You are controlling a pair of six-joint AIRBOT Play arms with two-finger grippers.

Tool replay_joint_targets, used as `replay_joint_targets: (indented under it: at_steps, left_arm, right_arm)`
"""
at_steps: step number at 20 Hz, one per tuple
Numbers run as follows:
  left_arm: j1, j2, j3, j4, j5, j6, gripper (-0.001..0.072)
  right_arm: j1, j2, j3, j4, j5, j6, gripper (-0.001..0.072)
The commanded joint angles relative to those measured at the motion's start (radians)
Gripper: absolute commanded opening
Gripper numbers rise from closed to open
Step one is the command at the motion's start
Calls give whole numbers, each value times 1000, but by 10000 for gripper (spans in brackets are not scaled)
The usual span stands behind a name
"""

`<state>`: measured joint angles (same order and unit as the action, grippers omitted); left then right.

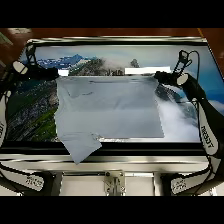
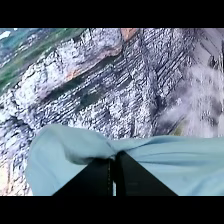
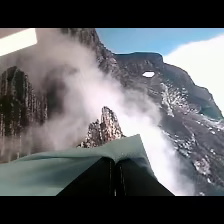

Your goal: Fold the shirts.

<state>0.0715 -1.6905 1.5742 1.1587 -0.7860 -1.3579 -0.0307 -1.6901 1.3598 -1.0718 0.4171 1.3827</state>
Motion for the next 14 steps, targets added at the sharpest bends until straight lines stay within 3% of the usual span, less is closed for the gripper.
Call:
replay_joint_targets:
  at_steps: [1, 5, 7, 10, 14]
  left_arm:
    - [-42, -93, 13, -7, 71, 1, 38]
    - [-20, -109, 23, -7, -166, 1, 38]
    - [9, -93, 49, 9, -377, 3, 38]
    - [24, -89, 47, 61, -645, -8, 37]
    - [9, -92, -28, 61, -647, -78, 38]
  right_arm:
    - [15, -89, 0, 0, -73, -6, 61]
    - [7, -63, 0, -31, 77, -14, 61]
    - [-9, -10, 0, -122, 234, -15, 61]
    - [-51, 5, 0, -132, 475, 8, 61]
    - [-59, -56, 0, -104, 626, 58, 61]
